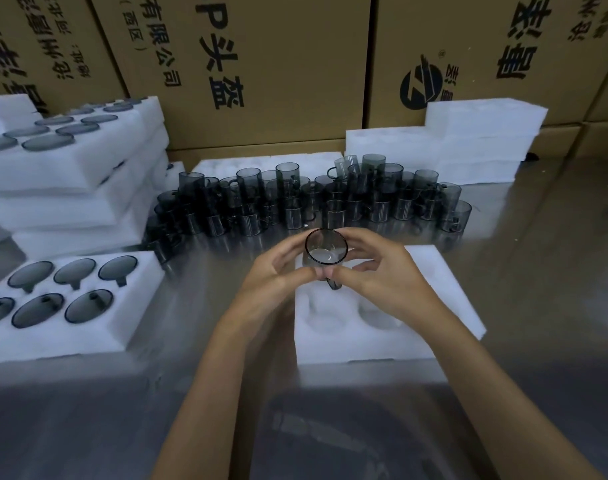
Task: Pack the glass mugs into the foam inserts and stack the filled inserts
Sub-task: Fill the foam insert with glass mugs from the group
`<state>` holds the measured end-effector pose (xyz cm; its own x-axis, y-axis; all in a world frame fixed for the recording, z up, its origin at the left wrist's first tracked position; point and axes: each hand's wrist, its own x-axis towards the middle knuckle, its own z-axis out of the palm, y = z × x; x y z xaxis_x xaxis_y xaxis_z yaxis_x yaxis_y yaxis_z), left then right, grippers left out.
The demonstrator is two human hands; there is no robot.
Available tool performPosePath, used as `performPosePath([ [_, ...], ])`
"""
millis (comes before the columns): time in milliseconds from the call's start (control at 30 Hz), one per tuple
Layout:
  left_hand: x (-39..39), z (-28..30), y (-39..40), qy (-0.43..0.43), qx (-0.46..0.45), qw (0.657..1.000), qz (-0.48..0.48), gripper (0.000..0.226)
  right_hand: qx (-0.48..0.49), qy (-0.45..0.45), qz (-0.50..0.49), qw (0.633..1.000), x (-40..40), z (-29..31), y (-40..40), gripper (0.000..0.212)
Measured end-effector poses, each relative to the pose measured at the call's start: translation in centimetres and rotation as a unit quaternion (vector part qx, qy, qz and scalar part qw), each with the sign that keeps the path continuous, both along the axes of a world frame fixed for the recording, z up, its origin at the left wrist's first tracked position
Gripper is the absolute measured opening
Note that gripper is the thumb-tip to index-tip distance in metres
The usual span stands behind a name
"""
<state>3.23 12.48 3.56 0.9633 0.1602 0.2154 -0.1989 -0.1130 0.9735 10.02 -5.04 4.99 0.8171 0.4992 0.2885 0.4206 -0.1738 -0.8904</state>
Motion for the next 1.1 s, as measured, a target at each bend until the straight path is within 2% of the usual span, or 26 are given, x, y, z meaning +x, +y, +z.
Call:
performPosePath([
  [100,-0.2,-0.2,0.1,0.021,-0.011,1.0,-0.002,0.041,-0.017,0.009,0.02,1.0,0.2,-0.2,-0.1,0.042],
  [167,-0.1,-0.5,0.0,0.03,-0.016,0.999,0.013,0.037,-0.027,0.017,0.031,0.999,0.5,-0.4,-0.1,0.041],
  [533,0.5,-1.5,-0.3,0.021,-0.037,0.998,0.046,0.042,-0.077,0.011,0.051,0.996,1.1,-1.0,-0.1,0.047],
  [767,0.4,-1.8,-0.1,0.052,-0.057,0.995,0.059,0.033,-0.122,-0.013,0.032,0.992,1.2,-1.3,0.1,0.048],
  [900,0.5,-2.2,-0.3,0.07,-0.06,0.993,0.07,0.023,-0.237,-0.105,-0.017,0.966,1.1,-1.5,0.0,0.055],
  [1033,0.7,-2.5,-0.4,0.045,-0.094,0.992,0.063,0.049,-0.335,-0.179,-0.035,0.925,0.7,-1.7,0.1,0.053],
  [1100,0.8,-2.6,-0.3,0.053,-0.091,0.991,0.078,0.047,-0.351,-0.186,-0.041,0.917,0.7,-1.6,0.2,0.052],
])
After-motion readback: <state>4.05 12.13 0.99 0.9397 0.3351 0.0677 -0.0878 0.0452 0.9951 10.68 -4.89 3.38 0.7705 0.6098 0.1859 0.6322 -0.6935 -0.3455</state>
